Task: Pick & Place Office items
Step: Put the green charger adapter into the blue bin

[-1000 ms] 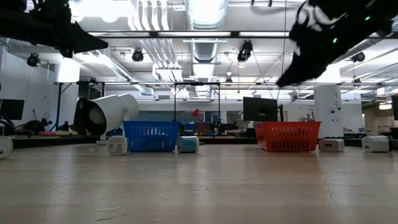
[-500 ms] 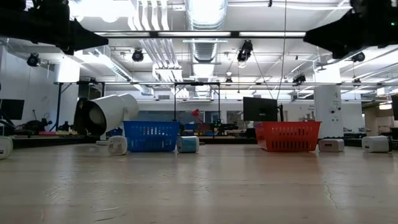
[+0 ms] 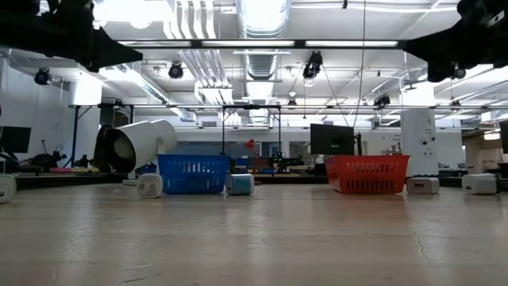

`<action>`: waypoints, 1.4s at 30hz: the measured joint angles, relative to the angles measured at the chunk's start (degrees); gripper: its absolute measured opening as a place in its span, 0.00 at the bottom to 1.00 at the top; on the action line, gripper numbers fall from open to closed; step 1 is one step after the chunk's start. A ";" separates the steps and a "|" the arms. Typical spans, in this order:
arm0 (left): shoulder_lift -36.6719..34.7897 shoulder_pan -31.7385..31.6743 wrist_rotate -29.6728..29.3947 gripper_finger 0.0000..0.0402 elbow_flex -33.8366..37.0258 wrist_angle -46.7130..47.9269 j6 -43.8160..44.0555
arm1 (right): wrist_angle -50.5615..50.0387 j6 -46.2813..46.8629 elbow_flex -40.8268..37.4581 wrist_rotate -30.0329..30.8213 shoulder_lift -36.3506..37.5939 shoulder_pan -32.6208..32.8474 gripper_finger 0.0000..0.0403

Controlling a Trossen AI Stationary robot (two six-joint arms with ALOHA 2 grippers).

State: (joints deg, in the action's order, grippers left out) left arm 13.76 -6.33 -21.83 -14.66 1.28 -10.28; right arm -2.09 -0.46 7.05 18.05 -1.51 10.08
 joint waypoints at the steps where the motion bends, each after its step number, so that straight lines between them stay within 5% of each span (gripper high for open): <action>1: 0.05 0.01 0.06 0.01 0.06 0.26 -0.46 | -0.62 0.01 -0.06 0.35 0.07 -0.02 0.04; 8: 2.30 -0.02 0.58 0.01 0.05 -0.18 -2.00 | -5.48 4.23 -1.45 1.45 0.21 -2.41 0.02; 22: 5.05 -0.02 5.43 0.01 0.05 -3.00 -3.18 | -6.33 7.54 -3.10 -6.63 0.31 -14.38 0.02; 42: 5.16 -0.02 3.87 0.02 0.02 -5.83 -2.80 | -4.00 5.00 -3.15 -6.08 -0.12 -14.88 0.02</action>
State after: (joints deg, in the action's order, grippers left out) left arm 18.92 -6.35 -17.96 -14.63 -4.55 -13.08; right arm -6.09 4.54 3.90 11.97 -1.63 -4.80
